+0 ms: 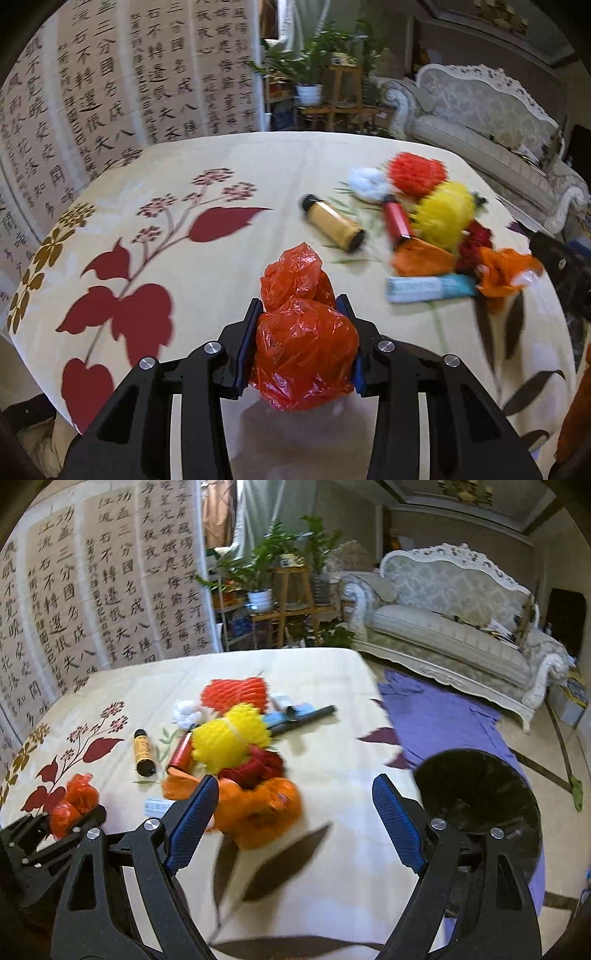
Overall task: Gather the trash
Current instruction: 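Grasp the red plastic bag with the left tool while the right tool grasps the orange bag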
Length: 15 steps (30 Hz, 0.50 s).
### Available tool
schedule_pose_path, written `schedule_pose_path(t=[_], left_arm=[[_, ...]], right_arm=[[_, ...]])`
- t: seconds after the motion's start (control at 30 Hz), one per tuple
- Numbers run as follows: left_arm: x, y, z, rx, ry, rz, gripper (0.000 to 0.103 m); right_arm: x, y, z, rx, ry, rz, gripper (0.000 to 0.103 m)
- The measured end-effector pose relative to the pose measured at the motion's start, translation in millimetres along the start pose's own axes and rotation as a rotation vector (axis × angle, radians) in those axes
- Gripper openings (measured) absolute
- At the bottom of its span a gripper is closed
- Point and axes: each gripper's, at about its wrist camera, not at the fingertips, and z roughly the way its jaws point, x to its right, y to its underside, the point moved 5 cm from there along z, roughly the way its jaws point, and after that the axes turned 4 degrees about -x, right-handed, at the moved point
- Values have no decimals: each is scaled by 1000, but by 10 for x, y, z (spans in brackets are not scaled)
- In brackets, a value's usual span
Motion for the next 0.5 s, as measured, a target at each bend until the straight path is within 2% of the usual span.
schedule_pose_path(t=[0.17,0.33,0.43,0.5], left_arm=[[-160,-11,91,-15,-2,-22,41],[-108,-9,121,-21,28,-13,41],[-36,-13,113,-15,46,0,41],[-2,-20,115,-12,52,7,41]], right_arm=[[-92,75,277,-82,29,-25,84],[-19,161,326,-109,52,-14,81],[47,206,321,-122,27,16,62],[84,237,326,-130,-2,37,42]])
